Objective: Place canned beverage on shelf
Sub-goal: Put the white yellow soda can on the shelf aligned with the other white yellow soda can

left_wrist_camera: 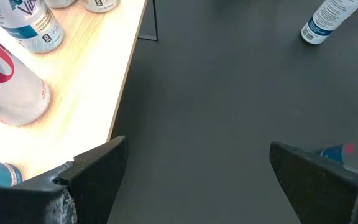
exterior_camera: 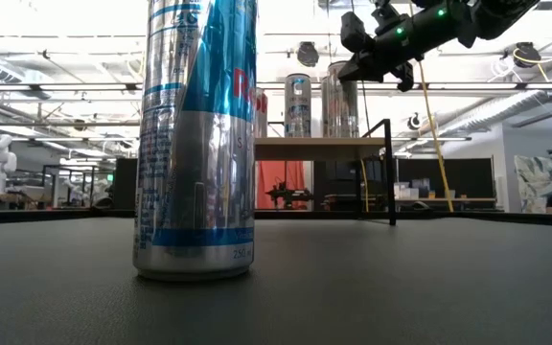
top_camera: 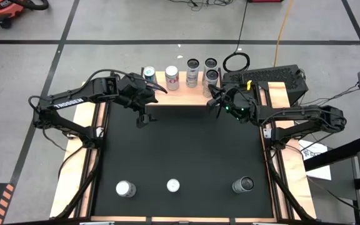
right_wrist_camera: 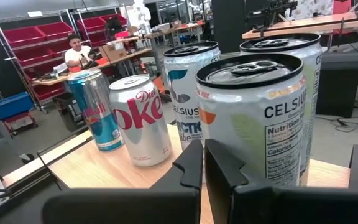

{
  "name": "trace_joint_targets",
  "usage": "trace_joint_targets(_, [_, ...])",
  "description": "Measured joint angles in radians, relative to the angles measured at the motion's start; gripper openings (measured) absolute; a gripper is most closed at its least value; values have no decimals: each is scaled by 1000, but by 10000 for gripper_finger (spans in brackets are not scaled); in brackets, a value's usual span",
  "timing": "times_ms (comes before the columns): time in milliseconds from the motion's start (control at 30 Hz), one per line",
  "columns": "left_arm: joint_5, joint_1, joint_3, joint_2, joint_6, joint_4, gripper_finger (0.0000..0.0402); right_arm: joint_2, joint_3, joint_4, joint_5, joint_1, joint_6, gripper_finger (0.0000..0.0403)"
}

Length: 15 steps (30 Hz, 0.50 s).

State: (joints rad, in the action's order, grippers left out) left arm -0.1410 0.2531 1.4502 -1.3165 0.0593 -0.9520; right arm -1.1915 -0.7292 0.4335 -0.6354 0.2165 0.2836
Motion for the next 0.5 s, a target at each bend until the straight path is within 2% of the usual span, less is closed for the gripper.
trace_joint_targets(500, [1, 0, 0, 0, 0, 0, 393, 112, 1, -121, -55, -9, 14, 0])
